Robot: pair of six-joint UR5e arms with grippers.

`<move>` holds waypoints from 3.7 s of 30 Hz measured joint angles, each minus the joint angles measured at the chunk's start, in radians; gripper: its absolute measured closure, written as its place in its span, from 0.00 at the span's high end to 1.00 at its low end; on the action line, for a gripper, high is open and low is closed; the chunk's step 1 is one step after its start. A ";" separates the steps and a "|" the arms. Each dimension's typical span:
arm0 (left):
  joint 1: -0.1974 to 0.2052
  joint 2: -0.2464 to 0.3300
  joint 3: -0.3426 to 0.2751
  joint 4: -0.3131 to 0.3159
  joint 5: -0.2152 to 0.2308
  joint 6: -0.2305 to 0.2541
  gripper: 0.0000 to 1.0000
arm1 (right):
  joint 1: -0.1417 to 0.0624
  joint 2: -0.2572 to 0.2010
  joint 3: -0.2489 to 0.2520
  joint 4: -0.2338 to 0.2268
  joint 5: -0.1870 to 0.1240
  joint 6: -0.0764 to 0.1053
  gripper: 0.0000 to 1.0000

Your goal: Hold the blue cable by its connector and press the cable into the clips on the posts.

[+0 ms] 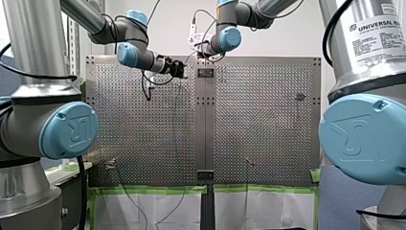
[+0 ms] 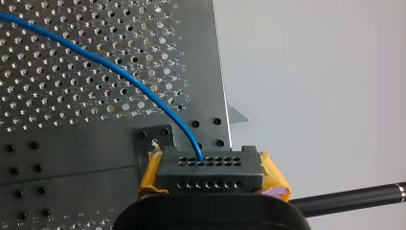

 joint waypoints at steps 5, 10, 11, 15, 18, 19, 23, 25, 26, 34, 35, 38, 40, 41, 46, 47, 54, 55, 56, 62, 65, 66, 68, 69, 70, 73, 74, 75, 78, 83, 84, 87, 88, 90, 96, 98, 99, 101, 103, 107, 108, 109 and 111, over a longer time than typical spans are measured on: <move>0.010 -0.013 0.000 0.042 -0.010 -0.042 0.98 | 0.000 0.000 0.000 0.000 0.000 0.000 0.00; 0.025 -0.015 0.000 0.083 -0.048 -0.084 0.98 | -0.001 0.000 0.000 0.000 0.001 -0.001 0.00; 0.028 -0.015 0.000 0.092 -0.058 -0.094 0.98 | -0.001 0.000 0.000 0.000 0.001 -0.001 0.00; 0.041 -0.006 0.000 0.091 -0.079 -0.125 0.98 | -0.002 0.000 0.000 0.000 0.002 -0.001 0.00; 0.048 0.008 0.000 0.072 -0.095 -0.149 0.98 | -0.003 0.000 0.000 0.001 0.006 -0.001 0.00; 0.049 0.011 0.000 0.066 -0.101 -0.157 0.98 | -0.003 0.000 0.000 0.001 0.007 -0.001 0.00; 0.051 0.012 0.000 0.034 -0.120 -0.194 0.98 | -0.005 0.000 0.000 0.001 0.010 -0.001 0.00; 0.048 0.006 0.000 0.020 -0.125 -0.211 0.98 | -0.005 0.000 0.000 0.001 0.011 -0.001 0.00; 0.046 0.000 0.000 0.011 -0.127 -0.222 0.98 | -0.005 0.000 0.000 0.001 0.011 -0.001 0.00; 0.036 -0.057 0.001 -0.017 -0.114 -0.289 0.98 | -0.005 0.000 0.000 0.001 0.011 -0.001 0.00; 0.036 -0.065 0.002 -0.018 -0.113 -0.296 0.98 | -0.005 0.000 0.000 0.001 0.011 -0.001 0.00; 0.039 -0.085 0.008 -0.019 -0.108 -0.322 0.98 | -0.005 0.000 0.001 0.001 0.011 -0.001 0.00; 0.041 -0.090 0.011 -0.019 -0.107 -0.336 0.98 | -0.004 0.000 0.000 0.001 0.011 -0.001 0.00; 0.042 -0.091 0.013 -0.018 -0.104 -0.345 0.98 | -0.004 0.000 0.000 0.001 0.011 -0.001 0.00; 0.044 -0.093 0.022 -0.015 -0.086 -0.384 0.98 | -0.003 0.001 0.001 0.001 0.011 -0.001 0.00; 0.044 -0.093 0.025 -0.015 -0.082 -0.395 0.98 | -0.003 0.001 0.001 0.001 0.011 -0.001 0.00; 0.037 -0.094 0.054 -0.014 -0.066 -0.446 0.98 | 0.000 0.002 0.003 0.001 0.011 -0.002 0.00; 0.036 -0.094 0.060 -0.014 -0.065 -0.453 0.98 | 0.000 0.002 0.003 0.000 0.011 -0.002 0.00; 0.035 -0.094 0.068 -0.014 -0.064 -0.463 0.98 | 0.000 0.002 0.003 0.000 0.011 -0.002 0.00; 0.033 -0.095 0.105 -0.001 -0.075 -0.517 0.98 | 0.000 0.002 0.003 0.000 0.011 -0.002 0.00; 0.031 -0.100 0.110 0.016 -0.081 -0.544 0.98 | 0.000 0.002 0.003 0.000 0.011 -0.001 0.00; 0.030 -0.103 0.111 0.020 -0.082 -0.552 0.98 | 0.000 0.002 0.003 0.000 0.012 -0.001 0.00; 0.026 -0.116 0.111 0.026 -0.084 -0.570 0.98 | 0.001 0.002 0.003 0.000 0.012 -0.001 0.00; 0.023 -0.122 0.112 0.028 -0.084 -0.578 0.98 | 0.001 0.002 0.003 0.000 0.012 -0.001 0.00; 0.021 -0.129 0.113 0.030 -0.084 -0.585 0.98 | 0.001 0.002 0.003 0.000 0.012 -0.001 0.00; 0.011 -0.153 0.123 0.041 -0.087 -0.611 0.98 | 0.002 0.002 0.003 0.000 0.012 -0.001 0.00; 0.006 -0.164 0.127 0.044 -0.090 -0.622 0.98 | 0.003 0.002 0.003 0.000 0.012 -0.001 0.00; 0.003 -0.170 0.130 0.047 -0.093 -0.631 0.98 | 0.003 0.002 0.003 0.000 0.012 -0.001 0.00; -0.006 -0.182 0.138 0.054 -0.109 -0.657 0.98 | 0.003 0.002 0.004 -0.001 0.012 -0.001 0.00; -0.018 -0.186 0.144 0.057 -0.120 -0.701 0.98 | 0.003 0.002 0.003 -0.001 0.012 -0.001 0.00; -0.019 -0.186 0.144 0.057 -0.121 -0.709 0.98 | 0.003 0.002 0.003 -0.001 0.012 -0.001 0.00; -0.021 -0.186 0.144 0.055 -0.134 -0.735 0.64 | 0.003 0.003 0.003 -0.002 0.012 -0.001 0.00; -0.021 -0.186 0.144 0.054 -0.139 -0.742 0.33 | 0.002 0.003 0.003 -0.001 0.012 -0.001 0.00; -0.021 -0.186 0.144 0.053 -0.153 -0.759 0.11 | 0.002 0.003 0.003 -0.002 0.011 -0.001 0.00; -0.022 -0.181 0.144 0.055 -0.182 -0.813 0.00 | 0.003 0.003 0.003 0.000 0.011 -0.001 0.00; -0.022 -0.180 0.144 0.052 -0.188 -0.831 0.00 | 0.003 0.003 0.003 0.000 0.011 -0.001 0.00; -0.022 -0.179 0.144 0.050 -0.191 -0.839 0.00 | 0.003 0.003 0.003 0.000 0.011 -0.001 0.00; -0.022 -0.179 0.144 0.046 -0.200 -0.858 0.00 | 0.003 0.003 0.003 0.000 0.010 -0.001 0.00; -0.022 -0.179 0.144 0.045 -0.205 -0.874 0.00 | 0.003 0.003 0.003 0.000 0.010 -0.001 0.00; -0.020 -0.176 0.144 0.042 -0.212 -0.911 0.00 | 0.004 0.003 0.004 0.000 0.009 -0.002 0.00; -0.019 -0.173 0.144 0.038 -0.216 -0.918 0.00 | 0.004 0.003 0.005 0.000 0.009 -0.003 0.00; -0.017 -0.168 0.144 0.033 -0.222 -0.926 0.00 | 0.004 0.003 0.005 0.000 0.009 -0.003 0.00; -0.012 -0.152 0.144 0.017 -0.238 -0.940 0.00 | 0.005 0.004 0.005 0.000 0.009 -0.004 0.00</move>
